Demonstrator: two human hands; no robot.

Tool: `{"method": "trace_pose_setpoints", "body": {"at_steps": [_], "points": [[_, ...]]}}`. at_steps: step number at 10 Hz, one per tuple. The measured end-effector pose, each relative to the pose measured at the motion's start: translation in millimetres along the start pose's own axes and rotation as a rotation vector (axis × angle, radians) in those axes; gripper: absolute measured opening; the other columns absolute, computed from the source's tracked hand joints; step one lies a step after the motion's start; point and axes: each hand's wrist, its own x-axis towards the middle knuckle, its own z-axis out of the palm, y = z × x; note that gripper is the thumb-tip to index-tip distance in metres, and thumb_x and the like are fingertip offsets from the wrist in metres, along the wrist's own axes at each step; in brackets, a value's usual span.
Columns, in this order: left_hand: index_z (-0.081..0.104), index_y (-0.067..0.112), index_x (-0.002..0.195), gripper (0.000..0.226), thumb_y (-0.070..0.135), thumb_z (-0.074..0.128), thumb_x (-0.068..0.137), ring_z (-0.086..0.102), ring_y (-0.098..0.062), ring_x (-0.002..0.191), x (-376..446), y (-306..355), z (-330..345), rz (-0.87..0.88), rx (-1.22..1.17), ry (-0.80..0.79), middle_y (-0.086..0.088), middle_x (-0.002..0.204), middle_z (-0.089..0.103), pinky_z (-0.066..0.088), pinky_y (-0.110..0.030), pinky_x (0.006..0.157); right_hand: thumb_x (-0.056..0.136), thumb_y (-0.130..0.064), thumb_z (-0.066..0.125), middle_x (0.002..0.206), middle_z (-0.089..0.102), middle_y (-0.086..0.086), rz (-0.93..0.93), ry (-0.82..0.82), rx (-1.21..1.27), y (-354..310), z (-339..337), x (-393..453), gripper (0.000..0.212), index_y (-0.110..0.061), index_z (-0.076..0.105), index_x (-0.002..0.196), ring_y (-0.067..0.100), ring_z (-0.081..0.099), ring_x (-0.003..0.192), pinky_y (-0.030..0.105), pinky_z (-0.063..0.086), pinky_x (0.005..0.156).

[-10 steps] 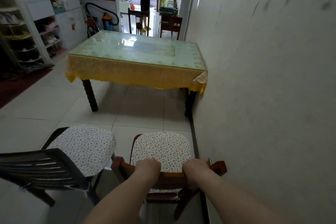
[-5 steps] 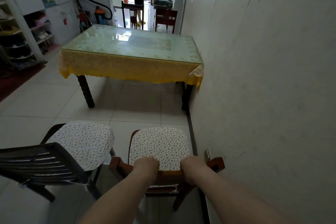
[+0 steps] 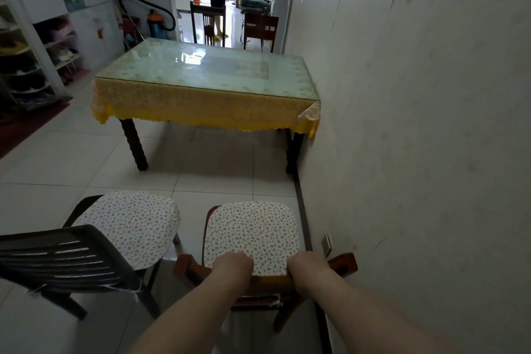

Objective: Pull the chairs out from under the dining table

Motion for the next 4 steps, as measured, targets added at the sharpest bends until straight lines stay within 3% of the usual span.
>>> {"method": "trace_pose_setpoints", "body": {"at_steps": [2,3,4], "points": [[0.056,0.007,0.122,0.035,0.018,0.061,0.089,0.057,-0.029,0.109,2.4,-5.4,-4.3,0.03,-0.046,-0.073,-0.012,0.122,0.056,0.05,-0.04,0.091,0.086,-0.015,0.065,0.112,0.056,0.01,-0.022,-0.138,0.04,-1.4,-9.6,-3.8,0.031,-0.01,0.06,0.117,0.028,0.057,0.103,0.036,0.05,0.084],[0.06,0.007,0.119,0.039,0.03,0.064,0.088,0.058,-0.03,0.106,-2.6,-9.8,-13.5,0.058,-0.026,-0.13,-0.013,0.119,0.059,0.051,-0.042,0.093,0.082,-0.022,0.067,0.118,0.057,0.009,-0.021,-0.197,0.113,-6.6,-22.3,-6.9,0.048,-0.014,0.058,0.128,0.027,0.057,0.104,0.039,0.052,0.088],[0.058,0.011,0.127,0.058,0.044,0.069,0.081,0.057,-0.029,0.11,-9.9,-18.0,-25.0,0.012,-0.074,-0.13,-0.008,0.123,0.059,0.05,-0.042,0.095,0.081,-0.023,0.067,0.132,0.054,0.007,-0.033,-0.163,0.214,-13.3,-45.3,-5.5,0.059,-0.022,0.054,0.138,0.027,0.054,0.113,0.041,0.051,0.092]]}}
